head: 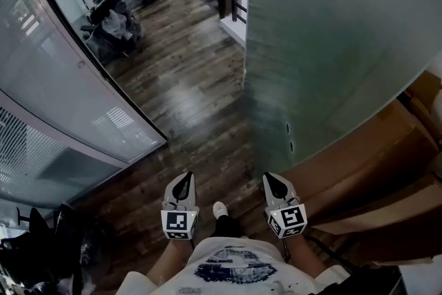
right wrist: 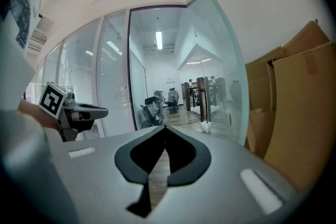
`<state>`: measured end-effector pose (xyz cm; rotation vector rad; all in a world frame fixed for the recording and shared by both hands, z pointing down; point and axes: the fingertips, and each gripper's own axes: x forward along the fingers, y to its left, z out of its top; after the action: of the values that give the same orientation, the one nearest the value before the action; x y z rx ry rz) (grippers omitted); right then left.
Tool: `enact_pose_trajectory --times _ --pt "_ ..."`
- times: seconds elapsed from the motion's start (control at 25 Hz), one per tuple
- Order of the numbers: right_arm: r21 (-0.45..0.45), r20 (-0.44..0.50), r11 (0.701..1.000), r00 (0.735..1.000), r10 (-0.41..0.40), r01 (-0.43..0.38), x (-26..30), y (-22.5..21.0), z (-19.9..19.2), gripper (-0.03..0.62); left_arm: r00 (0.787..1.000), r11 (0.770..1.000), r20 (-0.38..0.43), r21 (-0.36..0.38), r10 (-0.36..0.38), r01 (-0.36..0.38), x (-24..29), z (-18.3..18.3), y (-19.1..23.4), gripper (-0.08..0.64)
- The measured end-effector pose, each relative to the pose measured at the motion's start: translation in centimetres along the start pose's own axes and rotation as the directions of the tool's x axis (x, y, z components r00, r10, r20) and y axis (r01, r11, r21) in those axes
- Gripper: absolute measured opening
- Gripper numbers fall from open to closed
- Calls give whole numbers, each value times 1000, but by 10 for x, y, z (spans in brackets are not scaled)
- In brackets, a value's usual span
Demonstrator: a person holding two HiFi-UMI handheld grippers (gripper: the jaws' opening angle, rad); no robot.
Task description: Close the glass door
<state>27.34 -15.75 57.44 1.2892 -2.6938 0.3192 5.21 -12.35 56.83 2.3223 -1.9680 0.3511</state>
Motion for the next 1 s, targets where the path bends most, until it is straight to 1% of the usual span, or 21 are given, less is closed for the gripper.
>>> enact_pose_trajectory --times 0.24,0.44,0.68,0.84,0.92,1.0 --pt "15 -21 1000 1000 -11 12 25 2 4 8 999 999 2 -1 -48 48 30 9 10 0" --pt "14 -23 1000 1000 -12 12 50 3 6 8 999 999 -1 -4 -53 53 45 8 28 0" --pt "12 -31 1000 1000 -5 5 78 9 6 8 999 999 -20 -13 -45 45 51 -2 51 0" --pt "8 -23 1000 1000 -9 9 89 14 11 8 999 999 -19 -13 -47 47 52 -3 64 0" --pt "21 -15 1000 1000 -10 10 91 13 13 8 999 999 -21 -15 -50 49 54 -1 69 0" --pt "66 6 998 1000 25 -25 88 16 17 8 999 999 -22 -13 -47 47 56 -2 73 0"
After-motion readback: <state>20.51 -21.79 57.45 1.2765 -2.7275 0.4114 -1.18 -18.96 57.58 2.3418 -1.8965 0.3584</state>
